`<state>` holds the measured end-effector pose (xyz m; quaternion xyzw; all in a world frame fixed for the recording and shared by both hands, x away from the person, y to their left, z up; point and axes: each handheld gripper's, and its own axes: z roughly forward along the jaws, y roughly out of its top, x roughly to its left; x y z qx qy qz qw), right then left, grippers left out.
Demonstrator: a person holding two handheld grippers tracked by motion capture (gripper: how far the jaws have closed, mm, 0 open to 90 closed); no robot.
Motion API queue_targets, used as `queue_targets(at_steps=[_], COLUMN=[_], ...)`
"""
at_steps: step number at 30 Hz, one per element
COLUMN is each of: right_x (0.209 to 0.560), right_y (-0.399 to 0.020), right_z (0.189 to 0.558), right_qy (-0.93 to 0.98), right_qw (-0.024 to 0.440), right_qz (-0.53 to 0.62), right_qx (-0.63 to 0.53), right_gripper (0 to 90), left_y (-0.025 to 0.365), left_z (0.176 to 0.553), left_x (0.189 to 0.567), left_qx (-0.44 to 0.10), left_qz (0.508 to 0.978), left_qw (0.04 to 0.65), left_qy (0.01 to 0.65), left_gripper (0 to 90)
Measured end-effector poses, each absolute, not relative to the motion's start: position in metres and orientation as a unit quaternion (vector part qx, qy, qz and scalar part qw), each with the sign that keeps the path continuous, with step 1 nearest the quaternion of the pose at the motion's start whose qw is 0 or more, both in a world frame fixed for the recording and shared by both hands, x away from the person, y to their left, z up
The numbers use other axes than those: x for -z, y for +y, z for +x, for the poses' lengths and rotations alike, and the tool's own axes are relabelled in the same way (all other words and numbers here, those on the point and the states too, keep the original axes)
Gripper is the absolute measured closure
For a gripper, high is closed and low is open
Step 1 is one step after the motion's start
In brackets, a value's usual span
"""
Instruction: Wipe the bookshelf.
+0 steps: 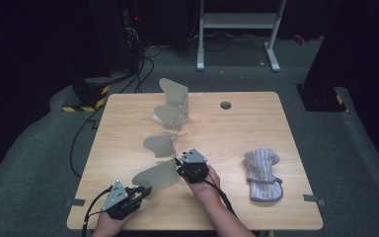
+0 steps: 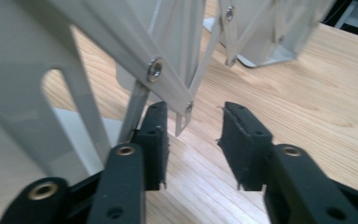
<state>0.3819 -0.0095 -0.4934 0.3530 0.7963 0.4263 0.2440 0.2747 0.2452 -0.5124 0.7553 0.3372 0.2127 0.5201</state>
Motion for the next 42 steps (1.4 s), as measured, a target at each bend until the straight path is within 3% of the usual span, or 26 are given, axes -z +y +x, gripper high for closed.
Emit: queue_targets(at_steps=[3, 12, 14, 19, 24, 42], right_x=[0.493, 0.489, 0.49, 0.495, 0.497, 0.498], right_y=[-0.019, -0.054, -0.061, -0.078, -0.087, -0.061], right_z=[0.381, 0.363, 0.358, 0.35, 0.345, 0.356], right_qy=[0.794, 0.769, 0.769, 0.764, 0.76, 0.777], right_qw=[0.246, 0.265, 0.268, 0.269, 0.272, 0.247], right_qz=[0.36, 0.393, 0.398, 0.417, 0.426, 0.399], right_qx=[-0.424, -0.428, -0.422, -0.413, -0.407, -0.42], right_gripper=[53.6, 52.9, 52.9, 52.8, 52.8, 52.9], left_y=[0.242, 0.225, 0.22, 0.213, 0.202, 0.233], left_z=[0.28, 0.301, 0.306, 0.313, 0.311, 0.299], left_x=[0.513, 0.51, 0.51, 0.51, 0.508, 0.507], left_qx=[-0.203, -0.191, -0.179, -0.163, -0.193, -0.23], left_qz=[0.753, 0.749, 0.752, 0.759, 0.772, 0.749], left_qw=[0.526, 0.545, 0.55, 0.553, 0.539, 0.518], left_qy=[0.339, 0.326, 0.317, 0.303, 0.276, 0.343], left_gripper=[75.1, 53.6, 56.1, 72.9, 83.3, 84.5])
